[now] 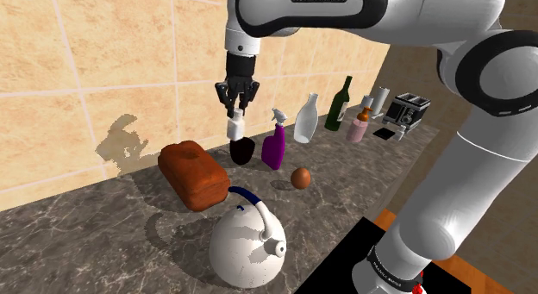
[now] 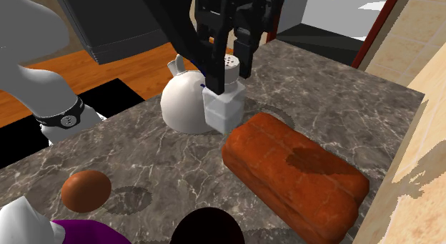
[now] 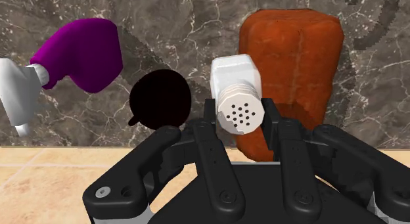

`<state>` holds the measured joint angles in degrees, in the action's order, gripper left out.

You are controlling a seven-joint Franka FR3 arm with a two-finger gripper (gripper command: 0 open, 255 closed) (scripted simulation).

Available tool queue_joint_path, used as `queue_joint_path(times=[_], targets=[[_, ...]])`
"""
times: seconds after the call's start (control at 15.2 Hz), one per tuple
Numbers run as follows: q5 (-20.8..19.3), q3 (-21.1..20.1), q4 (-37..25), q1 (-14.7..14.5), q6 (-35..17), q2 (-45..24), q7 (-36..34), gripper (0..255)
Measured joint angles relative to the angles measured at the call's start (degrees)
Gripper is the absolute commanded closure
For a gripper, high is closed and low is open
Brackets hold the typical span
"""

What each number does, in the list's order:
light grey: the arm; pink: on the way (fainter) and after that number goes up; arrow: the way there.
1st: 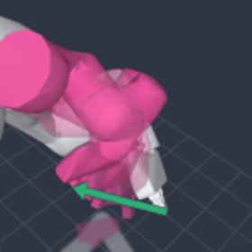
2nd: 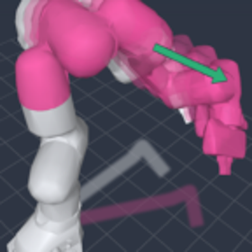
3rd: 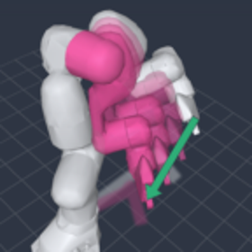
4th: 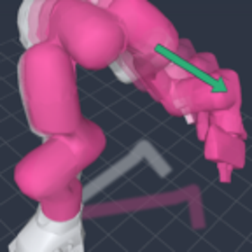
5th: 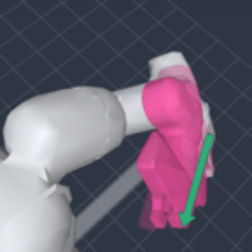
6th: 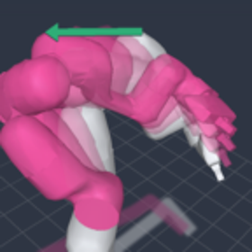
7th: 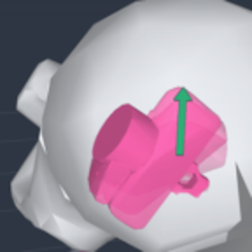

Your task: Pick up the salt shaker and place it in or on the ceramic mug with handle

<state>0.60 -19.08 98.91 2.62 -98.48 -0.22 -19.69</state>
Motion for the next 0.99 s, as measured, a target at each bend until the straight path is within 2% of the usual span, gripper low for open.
queue_joint_path(times=[0.73, 0.99], targets=[[-2.7, 5.3, -16.1, 5.6, 5.5, -10.9, 10.9, 255], [-2.7, 5.4, -13.9, 5.9, 3.3, -11.0, 11.4, 255]])
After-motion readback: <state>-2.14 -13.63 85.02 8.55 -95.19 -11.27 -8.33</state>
